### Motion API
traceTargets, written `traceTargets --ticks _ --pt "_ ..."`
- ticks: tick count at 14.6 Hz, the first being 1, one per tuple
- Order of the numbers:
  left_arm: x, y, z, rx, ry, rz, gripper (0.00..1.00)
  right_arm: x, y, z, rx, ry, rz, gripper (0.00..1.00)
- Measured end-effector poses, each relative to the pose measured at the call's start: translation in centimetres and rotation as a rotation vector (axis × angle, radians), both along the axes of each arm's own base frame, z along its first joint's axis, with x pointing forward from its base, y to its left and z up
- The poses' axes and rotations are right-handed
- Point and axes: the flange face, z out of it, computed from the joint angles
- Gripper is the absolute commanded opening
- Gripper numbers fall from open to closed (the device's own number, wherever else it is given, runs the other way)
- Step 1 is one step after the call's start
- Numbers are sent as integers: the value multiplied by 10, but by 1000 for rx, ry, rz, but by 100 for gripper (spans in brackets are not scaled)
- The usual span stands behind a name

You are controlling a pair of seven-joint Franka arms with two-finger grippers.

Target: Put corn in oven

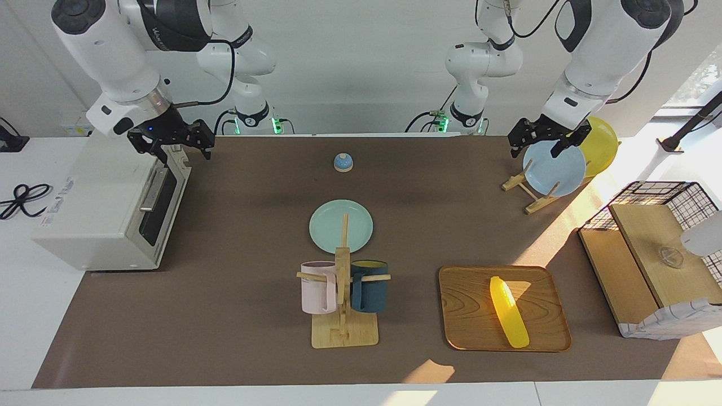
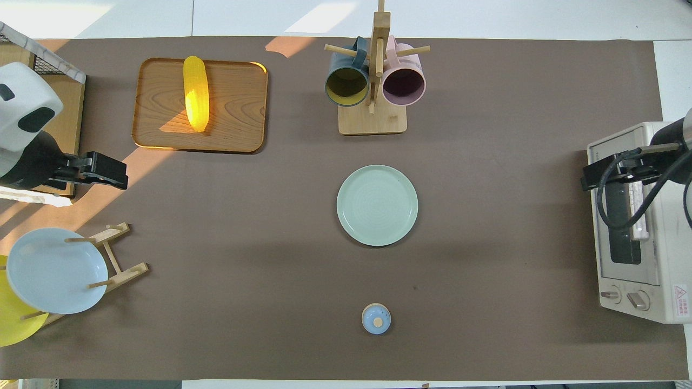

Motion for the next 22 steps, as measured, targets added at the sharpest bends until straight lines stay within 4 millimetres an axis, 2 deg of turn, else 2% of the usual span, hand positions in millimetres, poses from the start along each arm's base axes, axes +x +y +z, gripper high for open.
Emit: traceTargets --ticks 6,7,8,9,14,18,22 --pt "0 0 0 0 -2 0 100 0 -1 -1 0 3 -2 100" --pt "0 0 0 0 -2 0 100 -1 -4 -3 0 6 -8 85" --pt "0 0 0 0 -2 0 100 0 -10 -6 0 -6 -13 39" --pt "0 0 0 0 -2 0 100 1 -16 -11 1 -28 -10 0" --pt "0 0 0 0 -2 0 100 -10 -42 -44 -8 -52 2 0" --pt "4 3 0 -4 -25 7 100 -21 -64 -85 -157 -34 -82 0" --pt "10 4 2 -11 -68 12 100 -22 -71 -93 -230 -22 -85 0"
